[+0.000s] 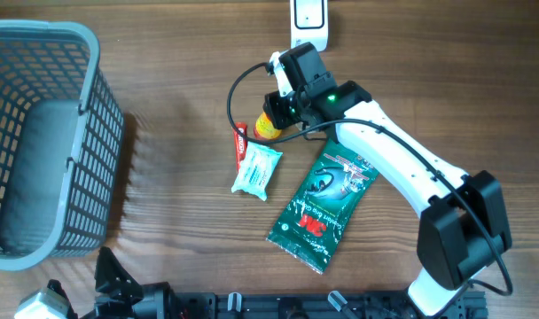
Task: Scan the item barcode
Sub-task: 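Grasp the sriracha bottle with the right gripper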
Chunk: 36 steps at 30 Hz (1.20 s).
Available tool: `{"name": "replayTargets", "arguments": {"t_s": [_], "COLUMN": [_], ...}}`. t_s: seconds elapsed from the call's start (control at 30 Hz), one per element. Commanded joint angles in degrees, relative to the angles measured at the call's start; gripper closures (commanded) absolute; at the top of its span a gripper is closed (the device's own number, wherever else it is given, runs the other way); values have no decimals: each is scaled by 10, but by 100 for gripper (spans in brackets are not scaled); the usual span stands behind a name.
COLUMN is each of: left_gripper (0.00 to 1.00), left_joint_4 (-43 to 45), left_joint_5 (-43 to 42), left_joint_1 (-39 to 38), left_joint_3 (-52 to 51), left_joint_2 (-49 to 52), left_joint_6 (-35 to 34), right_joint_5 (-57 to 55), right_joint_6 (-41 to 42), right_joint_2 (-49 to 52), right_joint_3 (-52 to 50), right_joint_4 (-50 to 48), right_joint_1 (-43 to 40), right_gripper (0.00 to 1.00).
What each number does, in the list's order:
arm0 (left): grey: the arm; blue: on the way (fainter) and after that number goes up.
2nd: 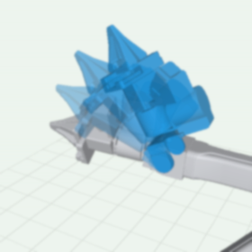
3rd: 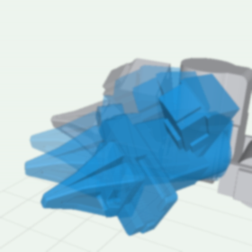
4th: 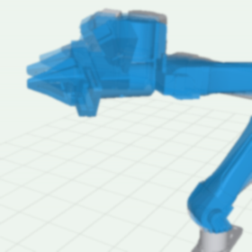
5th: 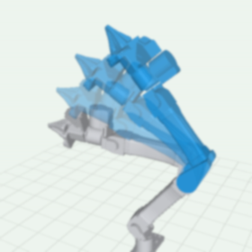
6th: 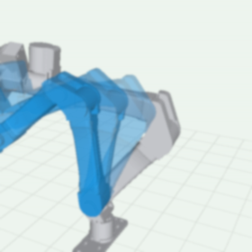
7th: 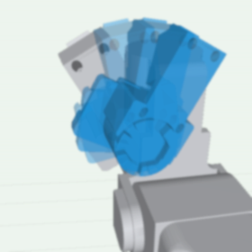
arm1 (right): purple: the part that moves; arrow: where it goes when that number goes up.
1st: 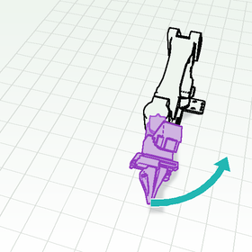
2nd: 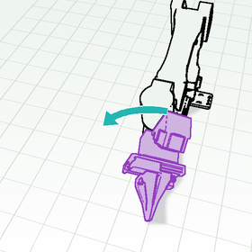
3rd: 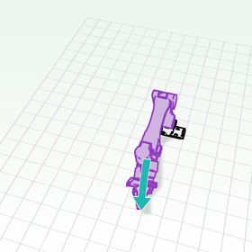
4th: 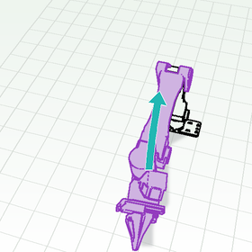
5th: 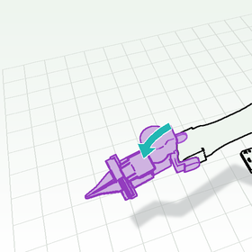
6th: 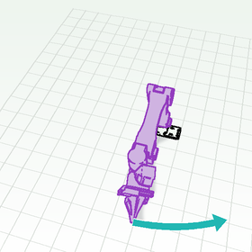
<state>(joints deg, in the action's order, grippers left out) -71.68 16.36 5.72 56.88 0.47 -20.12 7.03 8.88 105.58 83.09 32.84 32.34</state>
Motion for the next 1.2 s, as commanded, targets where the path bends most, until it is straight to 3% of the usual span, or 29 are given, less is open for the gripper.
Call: {"name": "replayTargets", "arguments": {"t_s": [0.0, 0.3, 0.6, 0.87, 1.03, 1.17], "left_gripper": [0, 0, 0, 0, 0, 0], "left_joint_4": [2, 2, 2, 2, 2, 2], "left_joint_5": [-5, -5, -5, -5, -5, -5], "left_joint_1": [-2, -2, -2, -2, -2, -2], "left_joint_3": [1, 1, 1, 1, 1, 1], "left_joint_2": [-2, -2, -2, -2, -2, -2], "left_joint_6": [-3, -3, -3, -3, -3, -3], "right_joint_5": [5, -32, -31, -22, 68, 100], "right_joint_6": [-60, -89, -90, -305, -391, -405], "right_joint_2": [-25, -87, -86, -84, -80, -65], "right_joint_3": [-3, -3, -3, -3, -3, -3], "right_joint_4": [35, 101, 127, 172, 162, 147], "right_joint_1": [1, 1, 1, 1, 1, 1], "right_gripper": [72, 71, 64, 56, 53, 53]}}
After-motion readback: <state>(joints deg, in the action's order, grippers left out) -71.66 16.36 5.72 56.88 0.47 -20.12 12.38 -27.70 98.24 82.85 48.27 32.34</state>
